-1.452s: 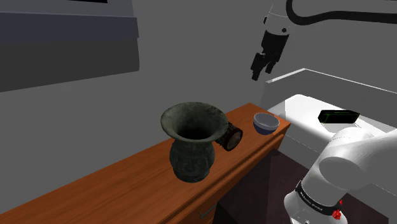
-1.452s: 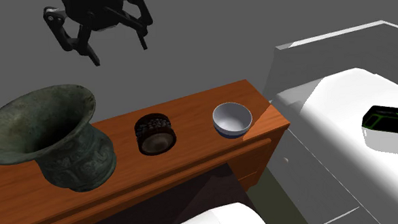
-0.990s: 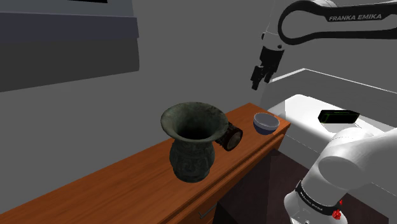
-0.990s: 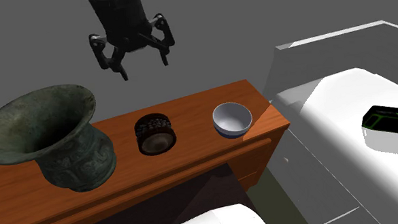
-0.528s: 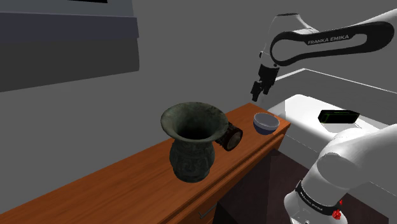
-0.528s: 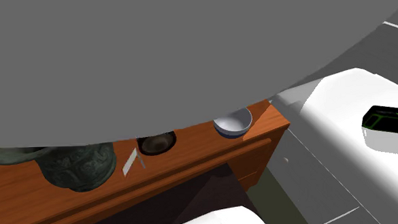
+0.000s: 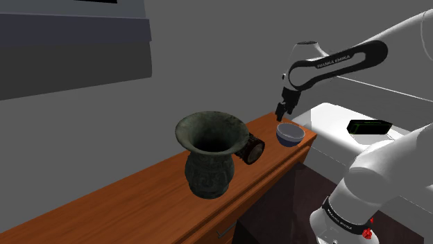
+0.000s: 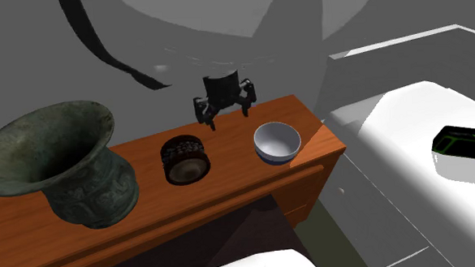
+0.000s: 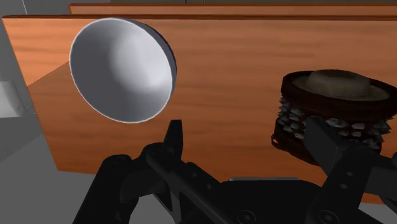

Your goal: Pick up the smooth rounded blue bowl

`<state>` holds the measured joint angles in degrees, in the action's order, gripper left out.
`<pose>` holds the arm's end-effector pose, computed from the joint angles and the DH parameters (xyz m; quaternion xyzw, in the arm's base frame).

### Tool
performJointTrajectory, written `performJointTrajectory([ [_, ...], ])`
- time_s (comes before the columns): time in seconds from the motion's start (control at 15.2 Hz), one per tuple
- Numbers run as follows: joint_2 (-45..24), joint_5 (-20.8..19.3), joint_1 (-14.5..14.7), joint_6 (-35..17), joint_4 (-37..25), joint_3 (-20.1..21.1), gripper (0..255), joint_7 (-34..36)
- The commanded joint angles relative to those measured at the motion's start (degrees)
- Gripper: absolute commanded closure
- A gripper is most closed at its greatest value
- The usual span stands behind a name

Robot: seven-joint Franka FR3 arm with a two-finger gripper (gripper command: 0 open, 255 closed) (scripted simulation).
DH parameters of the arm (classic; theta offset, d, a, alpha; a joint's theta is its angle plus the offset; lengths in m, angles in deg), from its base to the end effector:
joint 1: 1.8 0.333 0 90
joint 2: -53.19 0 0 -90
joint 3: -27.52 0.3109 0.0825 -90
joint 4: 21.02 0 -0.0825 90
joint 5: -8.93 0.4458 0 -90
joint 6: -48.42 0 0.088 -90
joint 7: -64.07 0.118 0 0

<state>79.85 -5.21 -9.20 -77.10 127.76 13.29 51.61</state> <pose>0.4190 -0.1691 0.3623 0.9985 0.0006 0.0128 0.0526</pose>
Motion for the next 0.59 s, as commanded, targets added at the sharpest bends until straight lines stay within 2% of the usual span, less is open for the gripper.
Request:
performJointTrajectory([
  [0.0,-3.59,-0.58,-0.59,-3.78,0.48,-1.81,0,-1.56],
  [0.26,-11.46,-0.66,-1.38,-10.59,0.15,-5.18,0,-4.95],
  [0.53,-20.34,1.12,-1.88,-17.12,-1.33,-8.19,0,-9.28],
])
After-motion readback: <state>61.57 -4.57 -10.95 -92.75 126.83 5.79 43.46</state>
